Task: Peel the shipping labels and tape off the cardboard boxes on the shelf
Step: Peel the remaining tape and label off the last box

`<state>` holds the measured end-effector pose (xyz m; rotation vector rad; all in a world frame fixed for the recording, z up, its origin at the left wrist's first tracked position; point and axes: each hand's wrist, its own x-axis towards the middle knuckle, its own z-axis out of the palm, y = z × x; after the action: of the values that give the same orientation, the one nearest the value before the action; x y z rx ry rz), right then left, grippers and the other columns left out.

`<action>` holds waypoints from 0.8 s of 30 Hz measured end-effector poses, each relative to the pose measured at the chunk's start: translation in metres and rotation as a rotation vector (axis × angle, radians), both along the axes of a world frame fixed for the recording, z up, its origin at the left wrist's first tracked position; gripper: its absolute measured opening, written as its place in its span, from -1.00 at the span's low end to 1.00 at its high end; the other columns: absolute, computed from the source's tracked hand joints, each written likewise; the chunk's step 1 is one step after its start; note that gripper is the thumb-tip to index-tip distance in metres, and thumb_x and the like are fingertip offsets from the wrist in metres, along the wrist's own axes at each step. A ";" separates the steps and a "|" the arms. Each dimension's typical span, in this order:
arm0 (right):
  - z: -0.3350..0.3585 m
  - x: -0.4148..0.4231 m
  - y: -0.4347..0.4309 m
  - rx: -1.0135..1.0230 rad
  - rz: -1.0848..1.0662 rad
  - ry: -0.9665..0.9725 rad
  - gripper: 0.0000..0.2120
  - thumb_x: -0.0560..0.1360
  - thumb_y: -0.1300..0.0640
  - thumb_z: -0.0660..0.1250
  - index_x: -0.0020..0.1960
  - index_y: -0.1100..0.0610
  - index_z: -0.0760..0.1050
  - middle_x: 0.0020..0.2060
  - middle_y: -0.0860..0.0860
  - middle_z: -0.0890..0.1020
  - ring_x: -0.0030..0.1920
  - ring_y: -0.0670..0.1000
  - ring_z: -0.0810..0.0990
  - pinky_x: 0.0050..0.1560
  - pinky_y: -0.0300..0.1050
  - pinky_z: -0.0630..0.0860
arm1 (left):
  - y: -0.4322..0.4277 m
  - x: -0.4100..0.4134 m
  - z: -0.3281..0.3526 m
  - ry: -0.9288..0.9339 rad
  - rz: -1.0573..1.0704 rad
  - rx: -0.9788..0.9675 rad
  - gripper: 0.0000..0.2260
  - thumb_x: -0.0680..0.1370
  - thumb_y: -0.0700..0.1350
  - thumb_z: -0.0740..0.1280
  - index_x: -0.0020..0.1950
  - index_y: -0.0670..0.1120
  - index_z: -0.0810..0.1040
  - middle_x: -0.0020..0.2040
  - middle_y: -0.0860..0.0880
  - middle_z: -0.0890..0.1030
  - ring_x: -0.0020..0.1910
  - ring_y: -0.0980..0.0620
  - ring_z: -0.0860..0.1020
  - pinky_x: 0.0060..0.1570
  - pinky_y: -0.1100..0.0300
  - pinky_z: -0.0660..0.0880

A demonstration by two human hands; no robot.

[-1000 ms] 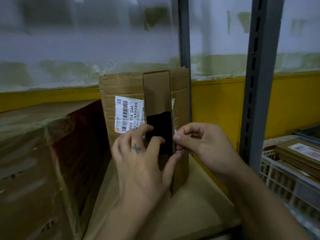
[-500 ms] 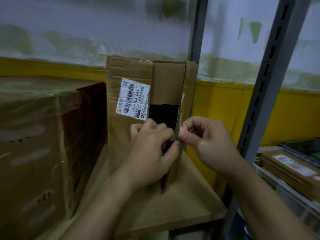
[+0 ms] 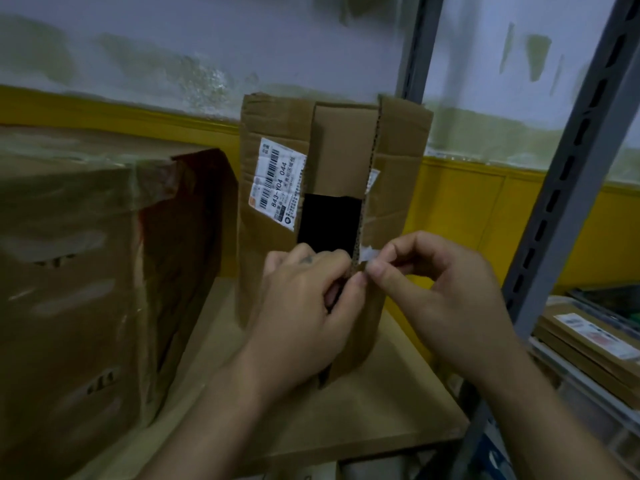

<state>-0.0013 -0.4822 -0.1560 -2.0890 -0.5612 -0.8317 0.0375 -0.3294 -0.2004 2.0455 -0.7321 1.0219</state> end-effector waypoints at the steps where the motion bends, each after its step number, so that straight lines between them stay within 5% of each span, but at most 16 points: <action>1: -0.001 -0.004 0.002 0.002 -0.004 -0.008 -0.95 0.43 0.07 0.46 -0.15 0.00 0.59 -0.25 -0.14 0.64 -0.17 -0.13 0.62 -0.19 -0.28 0.55 | -0.001 -0.001 -0.002 -0.011 0.007 -0.005 -0.74 0.59 0.05 0.15 -0.27 0.01 0.37 -0.39 0.12 0.33 -0.29 0.08 0.38 -0.13 -0.05 0.36; 7: 0.000 -0.017 0.011 -0.107 -0.223 -0.182 -0.87 0.41 -0.07 0.44 -0.14 -0.04 0.61 -0.28 -0.23 0.62 -0.22 -0.23 0.62 -0.25 -0.35 0.56 | -0.011 -0.009 0.000 -0.155 0.169 0.038 -0.79 0.56 -0.04 0.15 -0.25 -0.01 0.42 -0.34 0.12 0.34 -0.29 0.01 0.39 -0.19 -0.01 0.35; 12: -0.004 -0.028 0.016 -0.229 -0.482 -0.353 -0.91 0.38 0.05 0.40 -0.15 0.01 0.67 -0.36 -0.13 0.64 -0.39 -0.19 0.57 -0.41 -0.25 0.52 | -0.021 -0.018 0.006 -0.278 0.275 0.132 -0.77 0.52 -0.03 0.18 -0.25 -0.06 0.54 -0.35 0.02 0.51 -0.29 -0.04 0.44 -0.17 0.05 0.23; 18: -0.008 -0.032 0.007 -0.230 -0.534 -0.386 -0.94 0.38 0.09 0.39 -0.25 -0.01 0.64 -0.44 -0.14 0.57 -0.45 -0.15 0.52 -0.45 -0.24 0.46 | -0.027 -0.027 0.008 -0.250 0.266 0.211 -0.79 0.50 -0.03 0.18 -0.23 -0.04 0.56 -0.33 0.02 0.52 -0.26 -0.02 0.46 -0.13 0.05 0.24; 24: -0.004 -0.029 0.000 -0.118 -0.396 -0.246 -0.91 0.40 0.09 0.38 -0.27 -0.04 0.59 -0.43 -0.15 0.58 -0.35 -0.12 0.55 -0.41 -0.23 0.45 | -0.029 -0.032 0.013 -0.103 0.194 0.178 -0.75 0.53 0.01 0.12 -0.04 -0.05 0.55 -0.19 -0.02 0.54 -0.22 -0.03 0.53 -0.21 0.06 0.47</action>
<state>-0.0303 -0.4825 -0.1595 -2.2579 -0.3315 -1.3224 0.0052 -0.3588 -0.1873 2.2649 -0.7088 1.2161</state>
